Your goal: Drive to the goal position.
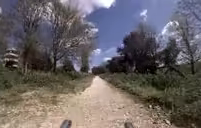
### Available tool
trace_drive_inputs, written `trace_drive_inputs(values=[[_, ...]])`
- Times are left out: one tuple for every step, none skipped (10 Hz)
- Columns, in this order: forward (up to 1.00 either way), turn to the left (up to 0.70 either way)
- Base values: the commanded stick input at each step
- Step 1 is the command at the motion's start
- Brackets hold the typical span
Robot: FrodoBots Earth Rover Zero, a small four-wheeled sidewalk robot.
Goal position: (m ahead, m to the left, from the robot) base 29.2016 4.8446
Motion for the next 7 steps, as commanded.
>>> trace_drive_inputs(values=[[0.85,-0.28],[0.85,-0.34],[0.85,-0.27],[0.85,0.00],[0.85,-0.21],[0.85,-0.34],[0.85,-0.28]])
